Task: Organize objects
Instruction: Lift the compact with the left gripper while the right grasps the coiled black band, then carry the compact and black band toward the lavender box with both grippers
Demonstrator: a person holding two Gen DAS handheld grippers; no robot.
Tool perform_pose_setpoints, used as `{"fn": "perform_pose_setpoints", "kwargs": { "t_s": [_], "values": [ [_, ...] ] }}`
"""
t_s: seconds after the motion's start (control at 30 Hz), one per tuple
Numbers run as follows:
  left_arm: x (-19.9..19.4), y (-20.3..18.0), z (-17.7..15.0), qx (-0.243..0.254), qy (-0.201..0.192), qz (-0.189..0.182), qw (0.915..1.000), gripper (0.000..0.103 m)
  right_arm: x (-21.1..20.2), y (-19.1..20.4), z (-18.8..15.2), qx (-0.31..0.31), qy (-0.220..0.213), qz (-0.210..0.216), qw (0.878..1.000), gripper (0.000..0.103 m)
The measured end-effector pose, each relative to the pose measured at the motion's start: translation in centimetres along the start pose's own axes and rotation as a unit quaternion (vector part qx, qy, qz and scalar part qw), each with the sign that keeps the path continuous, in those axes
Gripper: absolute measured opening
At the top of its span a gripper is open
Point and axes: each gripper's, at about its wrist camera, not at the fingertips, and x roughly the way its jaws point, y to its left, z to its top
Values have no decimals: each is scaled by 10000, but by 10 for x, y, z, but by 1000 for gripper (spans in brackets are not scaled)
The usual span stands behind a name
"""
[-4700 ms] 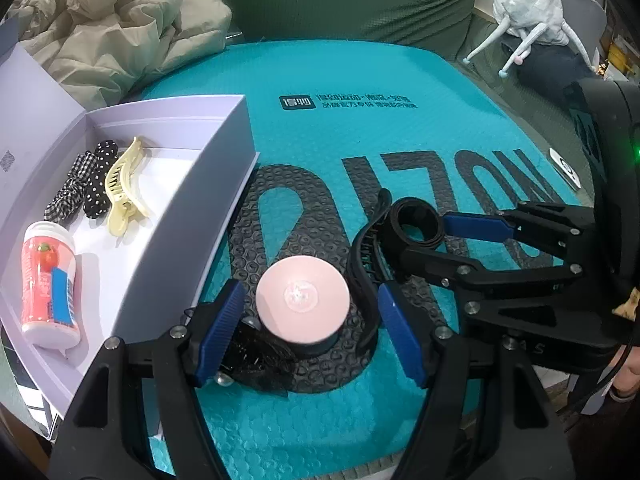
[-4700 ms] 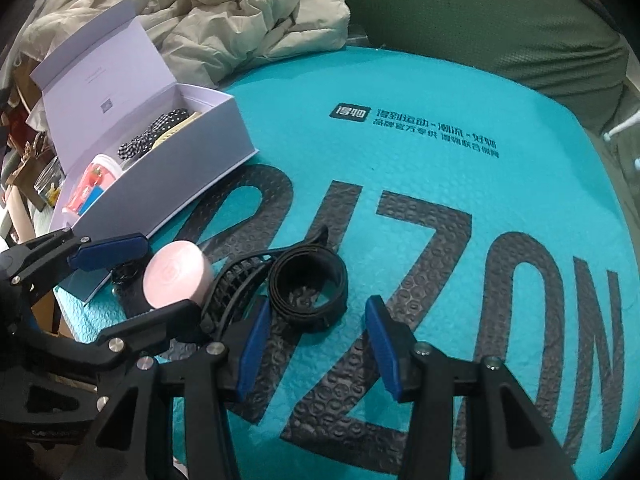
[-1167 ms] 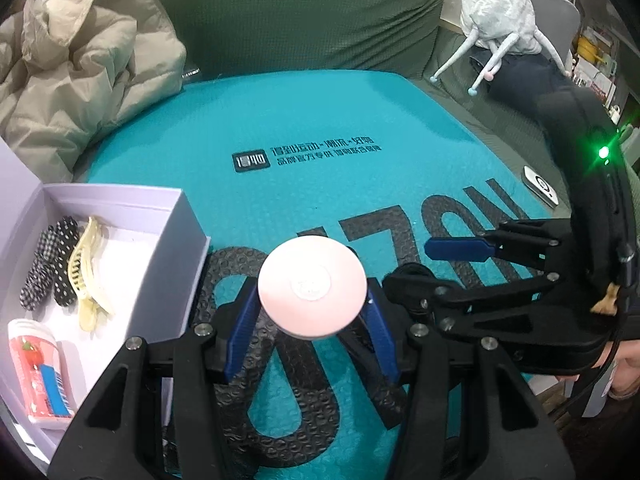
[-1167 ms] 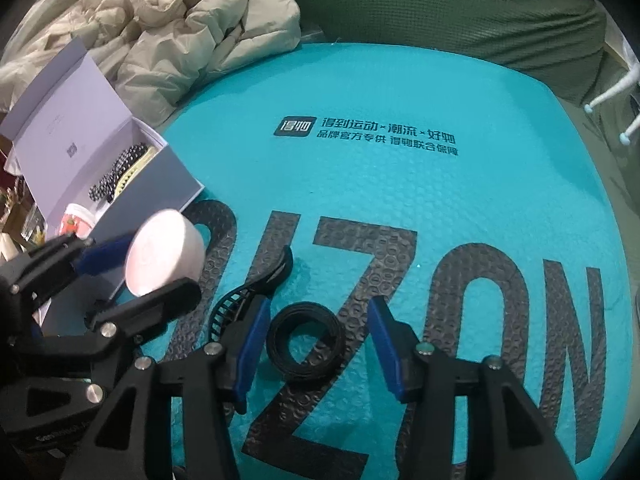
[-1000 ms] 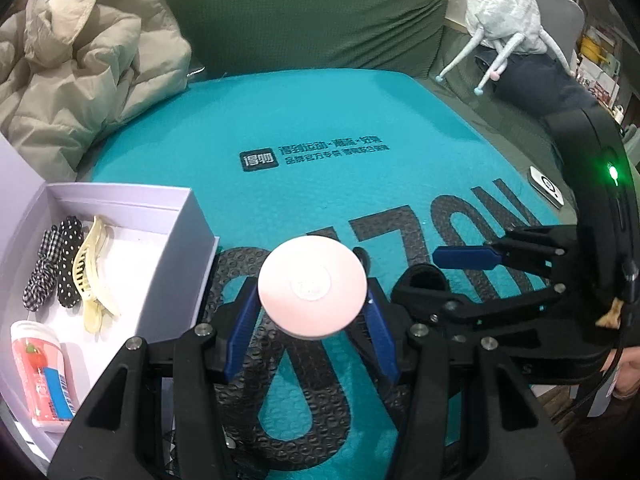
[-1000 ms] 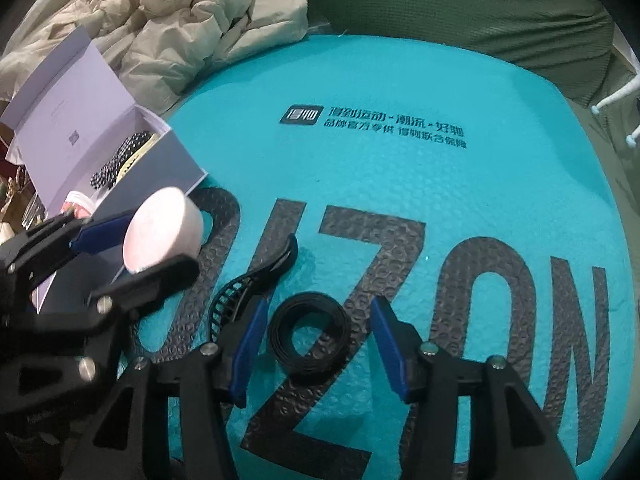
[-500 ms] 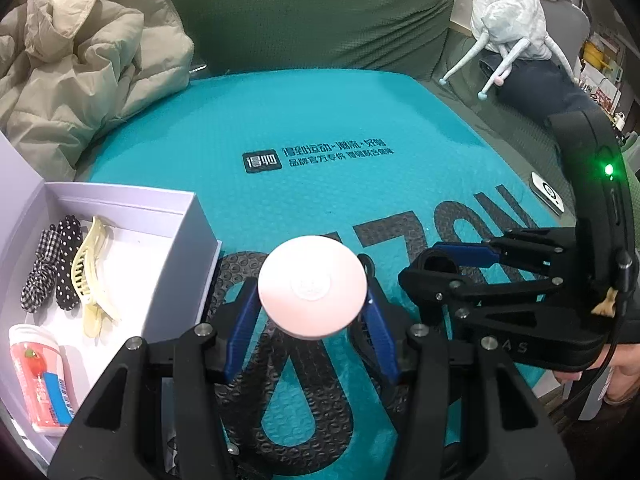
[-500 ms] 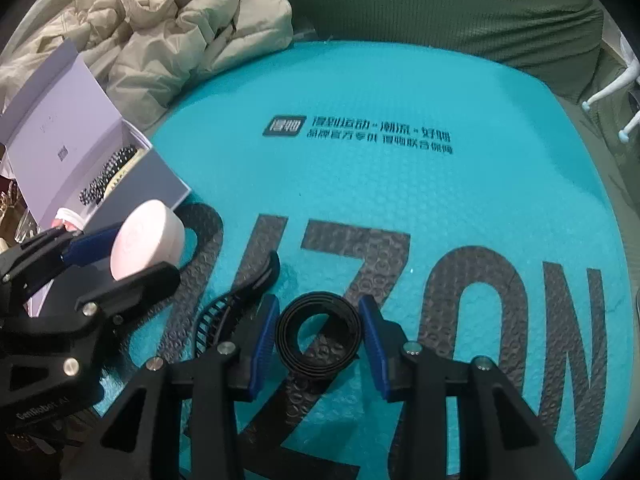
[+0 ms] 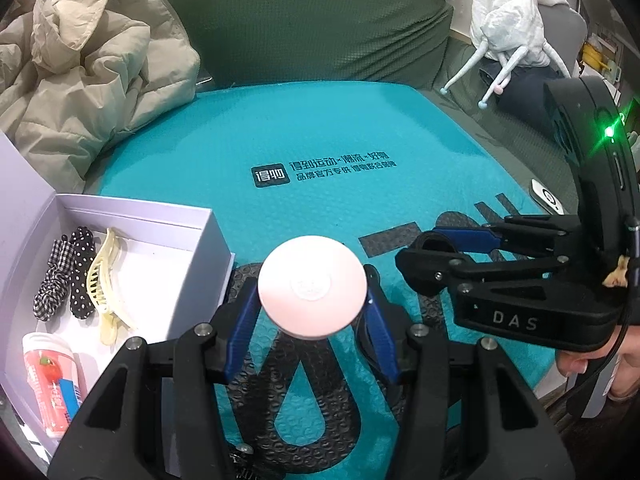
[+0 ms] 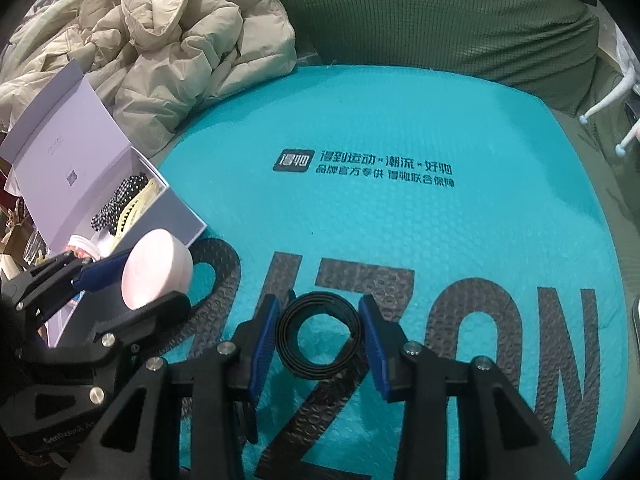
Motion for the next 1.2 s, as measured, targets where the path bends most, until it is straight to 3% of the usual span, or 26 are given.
{"fn": "perform_pose_setpoints", "kwargs": {
  "t_s": [1.2],
  "values": [
    [-46, 59, -12, -505, -280, 377, 9976, 50, -19, 82, 27, -585, -566, 414, 9958, 41]
  ]
}}
